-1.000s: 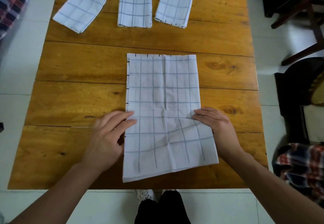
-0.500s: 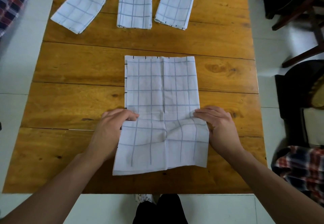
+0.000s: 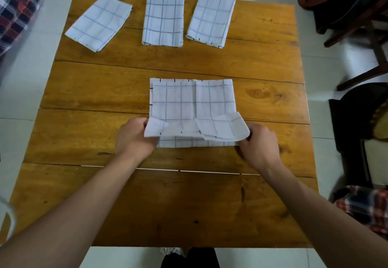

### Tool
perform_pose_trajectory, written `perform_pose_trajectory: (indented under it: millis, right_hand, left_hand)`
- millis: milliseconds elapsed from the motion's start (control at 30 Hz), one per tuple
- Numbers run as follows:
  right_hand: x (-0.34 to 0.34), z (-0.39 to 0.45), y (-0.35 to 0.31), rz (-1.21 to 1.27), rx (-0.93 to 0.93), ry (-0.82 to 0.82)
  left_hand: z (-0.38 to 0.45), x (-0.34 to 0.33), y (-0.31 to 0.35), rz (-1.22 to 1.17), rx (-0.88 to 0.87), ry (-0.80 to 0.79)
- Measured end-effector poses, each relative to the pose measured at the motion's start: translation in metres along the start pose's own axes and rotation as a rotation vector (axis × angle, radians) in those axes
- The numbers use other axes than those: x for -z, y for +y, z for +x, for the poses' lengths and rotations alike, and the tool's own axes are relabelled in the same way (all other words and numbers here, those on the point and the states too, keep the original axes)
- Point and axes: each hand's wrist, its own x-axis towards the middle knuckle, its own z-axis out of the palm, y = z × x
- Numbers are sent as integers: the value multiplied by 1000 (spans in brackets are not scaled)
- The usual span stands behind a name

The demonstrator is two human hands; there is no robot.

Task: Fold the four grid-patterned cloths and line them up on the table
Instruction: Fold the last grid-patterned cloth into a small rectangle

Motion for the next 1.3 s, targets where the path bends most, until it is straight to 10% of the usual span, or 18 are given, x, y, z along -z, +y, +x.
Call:
perform_pose_trajectory:
  millis: [1300]
  right_hand:
    - [15,2,-6,24,-72,-91]
  left_hand:
    - [-30,-8,-19,-193,51,115]
